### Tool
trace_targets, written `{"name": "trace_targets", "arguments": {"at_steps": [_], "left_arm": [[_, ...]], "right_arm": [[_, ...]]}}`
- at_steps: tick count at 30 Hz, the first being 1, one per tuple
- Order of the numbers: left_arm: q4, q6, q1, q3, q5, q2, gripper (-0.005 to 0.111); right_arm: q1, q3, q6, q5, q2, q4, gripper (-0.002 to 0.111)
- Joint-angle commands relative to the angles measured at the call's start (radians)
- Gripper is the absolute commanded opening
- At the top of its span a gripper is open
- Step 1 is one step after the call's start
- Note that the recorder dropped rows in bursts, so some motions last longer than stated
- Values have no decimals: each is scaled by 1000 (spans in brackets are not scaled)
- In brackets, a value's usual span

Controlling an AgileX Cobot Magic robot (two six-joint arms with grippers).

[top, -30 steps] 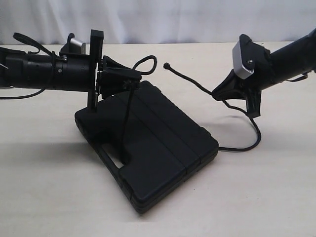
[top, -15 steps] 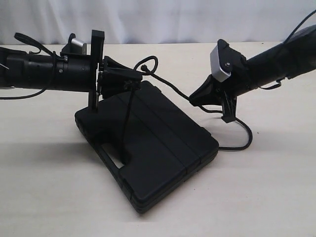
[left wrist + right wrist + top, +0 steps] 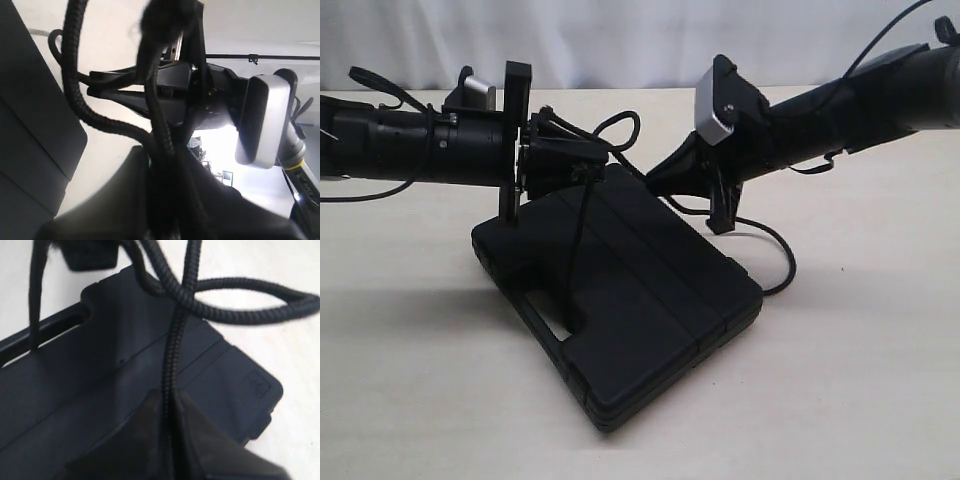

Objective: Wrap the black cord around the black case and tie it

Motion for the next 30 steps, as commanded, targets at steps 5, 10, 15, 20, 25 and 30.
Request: {"name": "trace_targets", "arguments": {"at_steps": [5,10,15,20,25,30], "left_arm": [[42,236,-9,-10,27,-8,13],[52,374,-9,-10,27,-8,49],[70,409,-6,-10,27,-8,72],[79,425,43,-10,27,-8,76],[95,425,142,-10,27,-12,75],[97,506,168,-10,27,-79,75]], "right_arm": [[40,-5,-33,-64,0,115,5],[40,-5,-33,-44,0,116,5],[40,-5,-33,-40,0,116,5],[40,-5,-33,-31,0,116,5],[40,-5,-33,-31,0,116,5],[40,-5,-33,-31,0,116,5]]}}
